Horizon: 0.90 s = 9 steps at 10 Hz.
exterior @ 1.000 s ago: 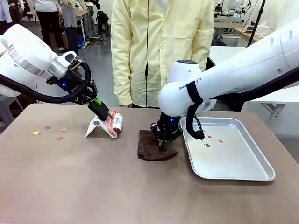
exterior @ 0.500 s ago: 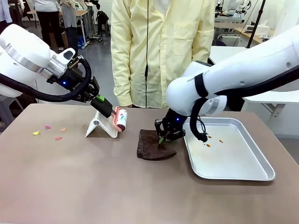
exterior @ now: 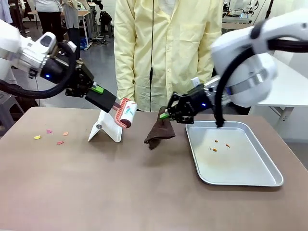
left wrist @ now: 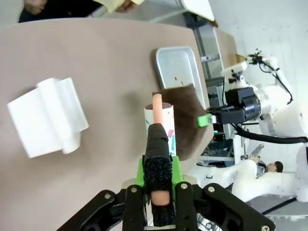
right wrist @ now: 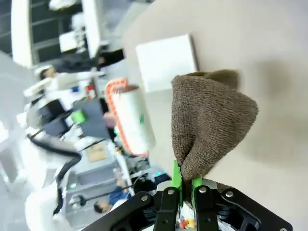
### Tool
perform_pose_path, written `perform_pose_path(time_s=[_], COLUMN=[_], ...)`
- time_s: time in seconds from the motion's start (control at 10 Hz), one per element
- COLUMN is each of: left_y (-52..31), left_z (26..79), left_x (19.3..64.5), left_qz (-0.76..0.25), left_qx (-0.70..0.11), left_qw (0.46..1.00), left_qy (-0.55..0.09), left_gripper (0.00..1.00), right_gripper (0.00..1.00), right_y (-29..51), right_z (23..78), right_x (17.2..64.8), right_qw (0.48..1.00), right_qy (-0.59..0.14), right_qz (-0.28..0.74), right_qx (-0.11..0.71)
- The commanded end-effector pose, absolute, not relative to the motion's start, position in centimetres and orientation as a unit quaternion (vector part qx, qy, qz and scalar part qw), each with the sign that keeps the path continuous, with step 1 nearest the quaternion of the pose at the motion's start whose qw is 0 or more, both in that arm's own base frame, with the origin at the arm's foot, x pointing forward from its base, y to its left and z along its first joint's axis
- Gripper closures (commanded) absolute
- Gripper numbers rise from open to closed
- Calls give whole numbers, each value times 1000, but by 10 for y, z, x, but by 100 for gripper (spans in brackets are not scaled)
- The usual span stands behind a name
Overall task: Clean the surface of the table.
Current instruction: Hold the Lint Roller with your left hand and the towel with your right hand.
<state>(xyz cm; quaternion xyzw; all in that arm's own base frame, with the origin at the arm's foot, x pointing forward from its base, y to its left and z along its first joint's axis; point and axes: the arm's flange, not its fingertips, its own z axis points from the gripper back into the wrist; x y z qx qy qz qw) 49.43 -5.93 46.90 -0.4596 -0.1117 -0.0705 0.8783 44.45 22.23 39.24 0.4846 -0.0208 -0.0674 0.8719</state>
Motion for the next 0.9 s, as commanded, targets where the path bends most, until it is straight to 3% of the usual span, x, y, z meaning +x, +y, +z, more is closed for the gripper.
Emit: perform_pose_path(time_s=[0.0, 0.2, 0.8], left_y=[-22, 28, 179], left_z=[469, 468, 434], left_x=[475, 438, 327], left_qz=[-50, -80, 58], left_qx=[-436, -460, -535], left_qw=[888, 875, 812], left_qy=[-136, -130, -223], left_gripper=[100, 100, 100], right_gripper=[100, 100, 100], right_y=[171, 114, -49], right_z=[369, 383, 407], right_x=[393, 359, 286], right_qw=[858, 826, 761], right_qy=[-13, -42, -90], right_qz=[-34, -7, -31], right_qx=[512, 561, 642])
